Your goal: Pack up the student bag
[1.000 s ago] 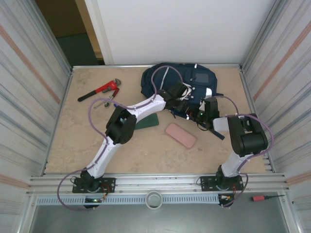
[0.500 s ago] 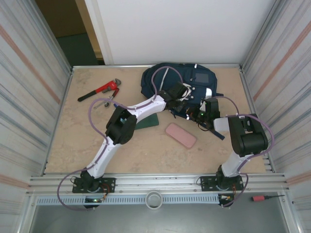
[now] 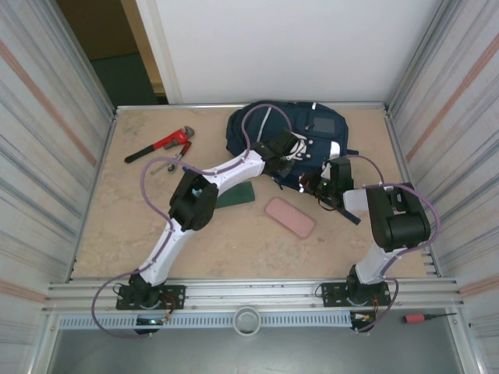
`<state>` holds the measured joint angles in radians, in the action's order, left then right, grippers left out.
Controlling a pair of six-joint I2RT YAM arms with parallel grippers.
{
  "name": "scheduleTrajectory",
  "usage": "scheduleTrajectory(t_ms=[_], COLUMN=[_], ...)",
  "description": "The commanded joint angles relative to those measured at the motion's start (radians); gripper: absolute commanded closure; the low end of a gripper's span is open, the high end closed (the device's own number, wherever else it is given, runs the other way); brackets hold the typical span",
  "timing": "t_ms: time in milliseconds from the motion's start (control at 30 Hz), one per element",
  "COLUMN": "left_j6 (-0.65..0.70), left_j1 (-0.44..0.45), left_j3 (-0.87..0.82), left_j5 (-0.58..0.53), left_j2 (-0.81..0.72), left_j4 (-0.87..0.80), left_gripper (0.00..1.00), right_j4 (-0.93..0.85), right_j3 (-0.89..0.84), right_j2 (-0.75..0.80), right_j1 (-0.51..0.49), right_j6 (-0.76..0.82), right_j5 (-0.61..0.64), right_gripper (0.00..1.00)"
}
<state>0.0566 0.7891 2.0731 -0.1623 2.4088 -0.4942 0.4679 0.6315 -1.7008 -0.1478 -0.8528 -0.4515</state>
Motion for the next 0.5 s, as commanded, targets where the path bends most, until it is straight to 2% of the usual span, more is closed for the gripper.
scheduleTrajectory(t_ms=[0,167,467], left_j6=[0.012,0.001,-0.023], left_j1=[-0.028,-0.030,-0.039], left_j3=[0.013,-0.013,-0.181], left_j5=[-0.035,0.008,0.059], left_j2=[-0.014,-0.049,-0.206], left_j4=[-0.031,-0.021,0.113], left_gripper=[0.90,1.00,1.00], right_j4=[-0.150,-0.155,-0.175], right_j3=[-0.044,-0.042,-0.042], right_j2=[-0.003,0.000,0.015], right_j1=[0.020,0.022,0.043], right_j6=[0.027,0.027,0.035], right_j5=[0.023,0.022,0.025], right_gripper=[0.99,0.99,1.00])
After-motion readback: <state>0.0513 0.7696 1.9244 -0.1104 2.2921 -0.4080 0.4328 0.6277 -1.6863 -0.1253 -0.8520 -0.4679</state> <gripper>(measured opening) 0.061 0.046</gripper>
